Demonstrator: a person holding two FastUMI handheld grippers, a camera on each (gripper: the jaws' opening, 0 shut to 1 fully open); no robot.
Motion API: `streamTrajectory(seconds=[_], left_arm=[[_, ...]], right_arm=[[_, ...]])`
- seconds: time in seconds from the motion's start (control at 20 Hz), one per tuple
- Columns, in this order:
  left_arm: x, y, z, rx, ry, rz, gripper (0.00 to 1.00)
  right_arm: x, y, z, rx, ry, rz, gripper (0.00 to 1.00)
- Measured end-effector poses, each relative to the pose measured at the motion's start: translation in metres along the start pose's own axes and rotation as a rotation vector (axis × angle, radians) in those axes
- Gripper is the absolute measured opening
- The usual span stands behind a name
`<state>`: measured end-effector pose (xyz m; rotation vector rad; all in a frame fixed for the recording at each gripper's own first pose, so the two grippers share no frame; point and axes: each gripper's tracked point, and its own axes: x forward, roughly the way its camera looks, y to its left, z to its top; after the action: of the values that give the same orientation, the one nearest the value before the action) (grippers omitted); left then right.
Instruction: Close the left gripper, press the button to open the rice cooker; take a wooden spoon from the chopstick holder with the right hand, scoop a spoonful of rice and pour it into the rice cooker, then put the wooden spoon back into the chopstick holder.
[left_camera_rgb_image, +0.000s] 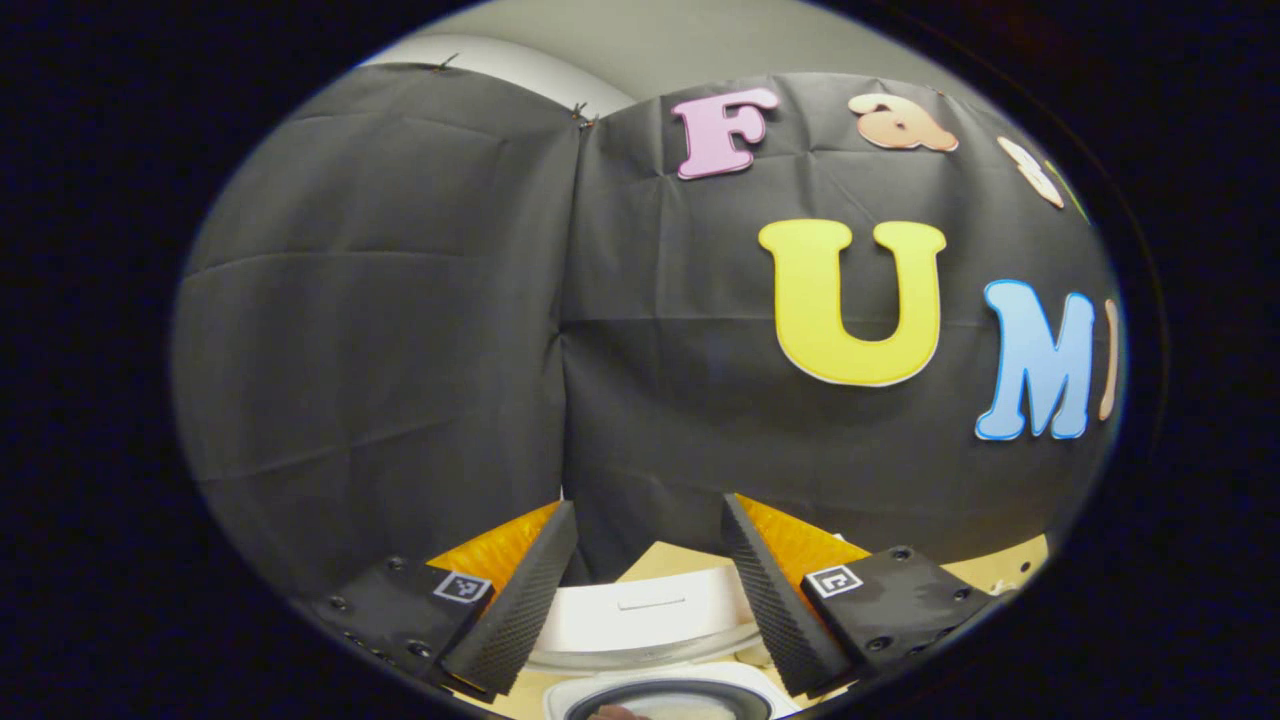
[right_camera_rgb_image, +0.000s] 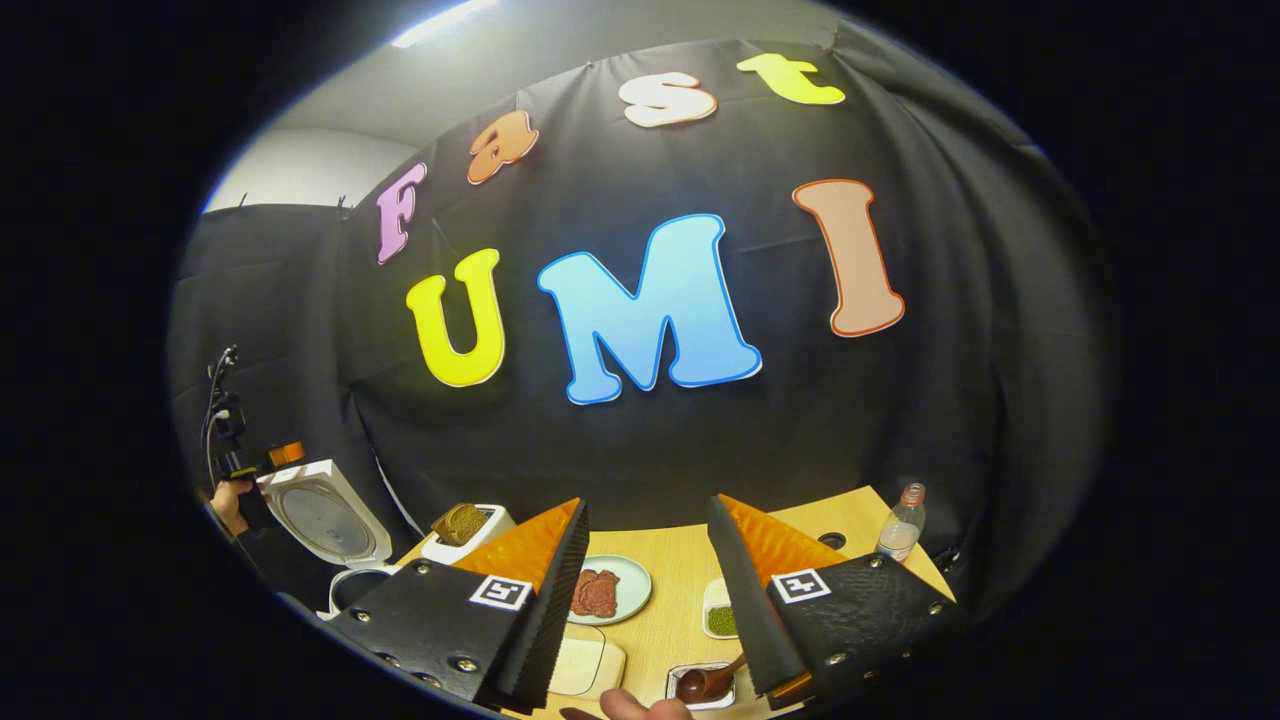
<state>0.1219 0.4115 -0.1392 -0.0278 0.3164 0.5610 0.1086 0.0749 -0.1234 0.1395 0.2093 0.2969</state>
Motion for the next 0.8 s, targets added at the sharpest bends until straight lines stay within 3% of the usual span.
streamTrajectory(seconds=[0.25,0.45,0.6,0.8], left_arm=[[0.003,0.003,-0.006,-0.011,0.045,0.039,1.0],[-0.017,-0.003,-0.014,-0.015,0.072,0.044,0.92],[-0.041,-0.01,-0.022,-0.001,0.026,0.046,1.0],[-0.073,-0.019,-0.04,0.008,-0.026,0.062,0.98]], right_arm=[[0.002,-0.003,0.0,0.034,0.003,0.001,0.72],[0.003,0.001,0.001,0.045,0.002,0.011,0.72],[-0.001,0.006,0.001,0.055,0.004,0.022,0.72],[-0.006,0.012,0.004,0.062,-0.002,0.034,0.72]])
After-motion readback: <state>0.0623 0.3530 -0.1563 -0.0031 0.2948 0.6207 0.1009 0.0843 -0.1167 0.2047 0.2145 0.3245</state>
